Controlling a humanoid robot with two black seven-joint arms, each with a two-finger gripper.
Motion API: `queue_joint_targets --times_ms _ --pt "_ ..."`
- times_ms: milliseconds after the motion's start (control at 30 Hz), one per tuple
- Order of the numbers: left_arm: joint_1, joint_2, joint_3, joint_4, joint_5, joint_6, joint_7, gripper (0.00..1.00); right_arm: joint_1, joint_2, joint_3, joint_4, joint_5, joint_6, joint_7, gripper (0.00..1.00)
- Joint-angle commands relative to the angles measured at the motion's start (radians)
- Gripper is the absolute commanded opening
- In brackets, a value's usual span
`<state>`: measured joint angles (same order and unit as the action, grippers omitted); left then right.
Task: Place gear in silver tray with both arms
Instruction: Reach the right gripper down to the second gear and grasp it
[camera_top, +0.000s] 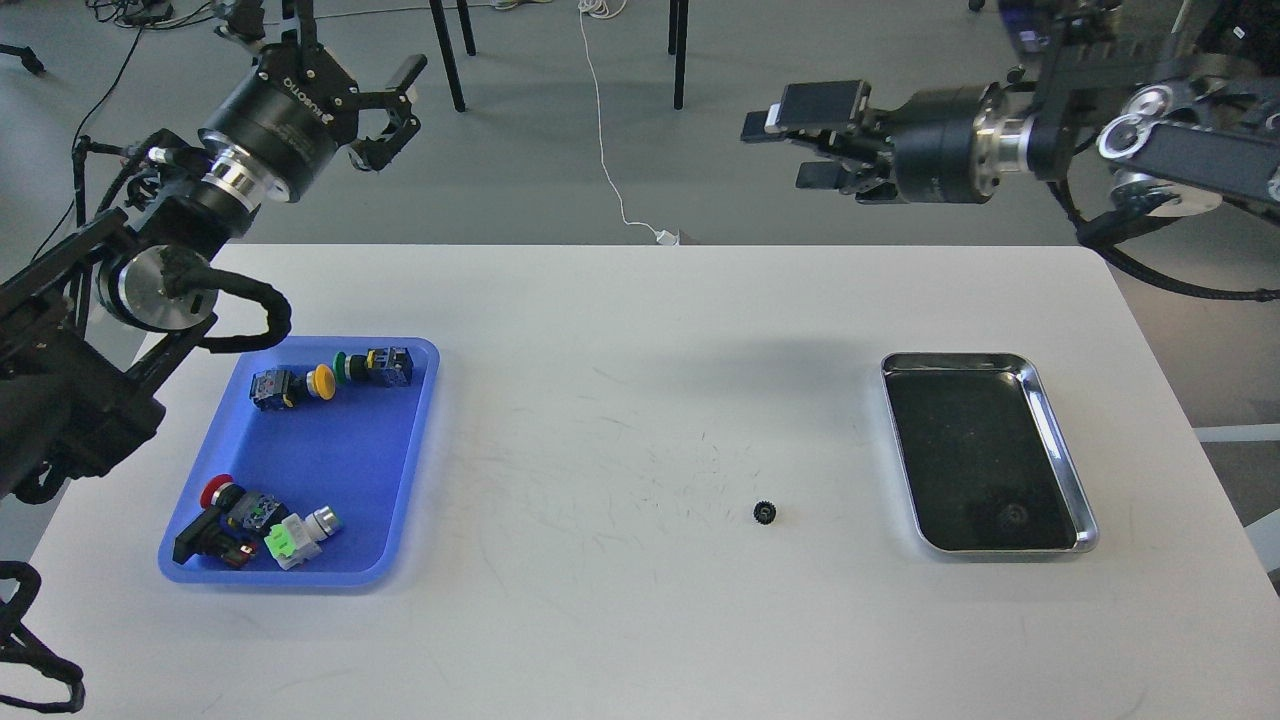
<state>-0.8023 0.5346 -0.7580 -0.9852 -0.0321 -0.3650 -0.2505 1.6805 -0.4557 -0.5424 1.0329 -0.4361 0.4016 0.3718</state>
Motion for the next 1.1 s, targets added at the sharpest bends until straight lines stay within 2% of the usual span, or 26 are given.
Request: queue_joint_targets --times_ms 0,167,334,567,668,835,1068 --pt "0.067 0.021 -0.073 0.0 -0.058 -0.003 0.004 0.97 0.008 0.165 -0.088 -0.049 -0.096 -0.003 0.007 0.94" --pt "0.123 0.048 -0.089 0.002 -0.074 -0.022 0.004 0.97 -0.007 0.34 -0.244 -0.063 -0.147 -0.035 0.015 0.93" --pt "0.141 0.053 -0.089 0.002 -0.074 -0.017 0.005 0.97 -0.053 0.448 -0.365 -0.059 -0.213 -0.069 0.015 0.93" --pt "0.144 0.076 -0.09 0.003 -0.074 -0.02 0.004 0.97 -0.107 0.456 -0.447 -0.034 -0.288 -0.115 0.015 0.9" --pt "0.144 0.08 -0.09 0.005 -0.074 -0.022 0.005 0.98 -0.107 0.456 -0.487 0.002 -0.289 -0.121 0.015 0.84" --pt "0.144 0.08 -0.09 0.005 -0.074 -0.022 0.005 0.97 -0.107 0.456 -0.499 0.007 -0.338 -0.119 0.015 0.67" --pt "0.144 0.082 -0.09 0.005 -0.072 -0.022 0.005 0.98 -0.105 0.456 -0.544 0.015 -0.398 -0.119 0.013 0.61"
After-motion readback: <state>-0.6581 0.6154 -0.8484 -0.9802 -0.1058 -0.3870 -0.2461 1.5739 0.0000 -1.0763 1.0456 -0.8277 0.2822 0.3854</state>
